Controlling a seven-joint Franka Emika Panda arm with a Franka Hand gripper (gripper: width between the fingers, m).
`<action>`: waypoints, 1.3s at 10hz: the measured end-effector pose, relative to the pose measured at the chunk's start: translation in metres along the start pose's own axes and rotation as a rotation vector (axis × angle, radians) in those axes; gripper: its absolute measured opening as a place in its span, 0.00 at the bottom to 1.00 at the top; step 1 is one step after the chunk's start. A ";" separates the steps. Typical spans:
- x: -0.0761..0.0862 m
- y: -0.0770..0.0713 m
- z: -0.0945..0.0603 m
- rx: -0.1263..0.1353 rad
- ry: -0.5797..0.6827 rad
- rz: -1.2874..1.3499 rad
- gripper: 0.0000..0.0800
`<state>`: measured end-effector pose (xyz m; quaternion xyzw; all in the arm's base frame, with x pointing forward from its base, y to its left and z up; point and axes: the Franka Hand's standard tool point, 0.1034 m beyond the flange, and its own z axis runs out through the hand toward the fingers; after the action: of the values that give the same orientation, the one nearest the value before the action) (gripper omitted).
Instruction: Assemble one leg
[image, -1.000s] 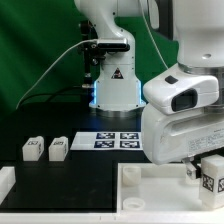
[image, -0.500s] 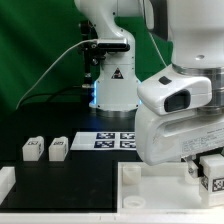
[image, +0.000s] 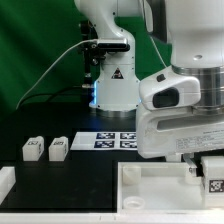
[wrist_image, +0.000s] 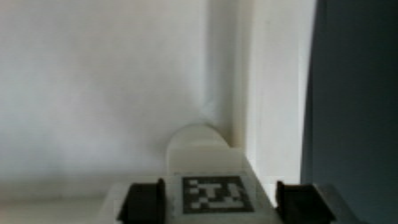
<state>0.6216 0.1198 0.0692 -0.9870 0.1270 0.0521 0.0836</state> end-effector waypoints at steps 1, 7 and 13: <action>0.000 -0.002 0.001 0.027 -0.002 0.150 0.38; 0.002 -0.009 0.002 0.135 -0.038 0.868 0.38; -0.001 -0.007 0.002 0.121 -0.004 0.431 0.80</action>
Offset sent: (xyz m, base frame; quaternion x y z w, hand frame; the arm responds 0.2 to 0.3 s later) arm 0.0157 0.0089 0.0035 0.1190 -0.0105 0.3419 0.9321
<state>0.6223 0.1272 0.0680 -0.9301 0.3377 0.0630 0.1299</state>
